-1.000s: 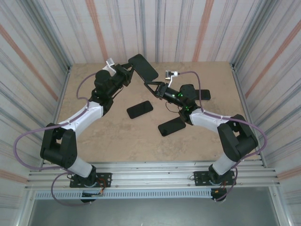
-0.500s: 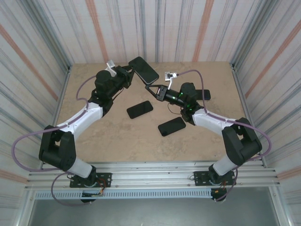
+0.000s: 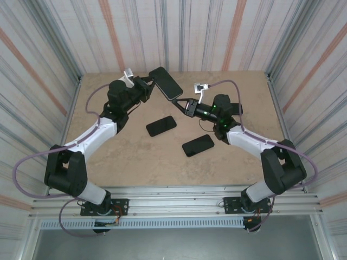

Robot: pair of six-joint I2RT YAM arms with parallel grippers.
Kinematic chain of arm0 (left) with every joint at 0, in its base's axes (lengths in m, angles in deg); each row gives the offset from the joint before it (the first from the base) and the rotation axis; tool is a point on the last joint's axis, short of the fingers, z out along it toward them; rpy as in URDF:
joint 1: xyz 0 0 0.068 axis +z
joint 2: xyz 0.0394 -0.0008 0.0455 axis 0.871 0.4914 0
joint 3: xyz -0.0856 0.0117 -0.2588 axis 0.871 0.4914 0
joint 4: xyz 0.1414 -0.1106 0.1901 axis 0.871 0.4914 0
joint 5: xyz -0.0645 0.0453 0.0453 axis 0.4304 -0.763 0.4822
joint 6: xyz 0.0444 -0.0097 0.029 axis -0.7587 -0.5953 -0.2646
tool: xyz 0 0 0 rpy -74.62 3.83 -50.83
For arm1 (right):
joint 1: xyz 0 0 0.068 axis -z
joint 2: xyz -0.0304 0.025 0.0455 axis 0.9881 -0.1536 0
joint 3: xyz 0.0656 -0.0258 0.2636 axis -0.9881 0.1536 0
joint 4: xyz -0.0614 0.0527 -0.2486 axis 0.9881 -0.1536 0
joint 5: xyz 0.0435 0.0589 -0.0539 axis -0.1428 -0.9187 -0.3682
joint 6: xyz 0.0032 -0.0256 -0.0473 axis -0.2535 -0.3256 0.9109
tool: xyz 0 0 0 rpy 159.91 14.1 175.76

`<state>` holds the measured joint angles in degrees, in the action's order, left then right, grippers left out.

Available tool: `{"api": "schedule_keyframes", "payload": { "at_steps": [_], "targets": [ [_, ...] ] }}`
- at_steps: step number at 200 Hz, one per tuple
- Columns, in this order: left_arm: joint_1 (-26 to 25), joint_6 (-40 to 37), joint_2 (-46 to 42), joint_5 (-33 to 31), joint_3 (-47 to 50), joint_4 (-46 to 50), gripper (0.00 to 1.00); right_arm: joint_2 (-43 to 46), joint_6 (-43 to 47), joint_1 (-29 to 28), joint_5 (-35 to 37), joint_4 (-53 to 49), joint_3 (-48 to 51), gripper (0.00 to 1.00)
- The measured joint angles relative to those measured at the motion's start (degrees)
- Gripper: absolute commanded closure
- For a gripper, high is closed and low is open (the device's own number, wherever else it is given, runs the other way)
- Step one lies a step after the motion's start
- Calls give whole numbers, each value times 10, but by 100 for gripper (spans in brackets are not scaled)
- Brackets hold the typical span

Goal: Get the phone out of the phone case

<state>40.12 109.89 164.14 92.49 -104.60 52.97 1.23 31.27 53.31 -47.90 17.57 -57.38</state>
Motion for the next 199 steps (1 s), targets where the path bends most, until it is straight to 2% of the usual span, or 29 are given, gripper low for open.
{"api": "schedule_keyframes", "payload": {
  "at_steps": [18,33,84,111,133,199],
  "targets": [
    [14,-26,0,31,-2,-7,100,21,20,24,-13,-19,0,46],
    [24,-49,0,58,-9,-8,100,31,43,41,-35,-39,0,42],
    [39,-159,21,193,-91,-8,100,37,161,76,-136,-174,-35,41],
    [39,-222,23,265,-120,-13,100,37,239,78,-195,-231,-82,43],
    [39,-270,23,309,-126,-15,100,29,294,80,-234,-271,-118,49],
    [31,-345,23,361,-126,-17,100,-6,440,65,-289,-385,-177,62]
  ]
}}
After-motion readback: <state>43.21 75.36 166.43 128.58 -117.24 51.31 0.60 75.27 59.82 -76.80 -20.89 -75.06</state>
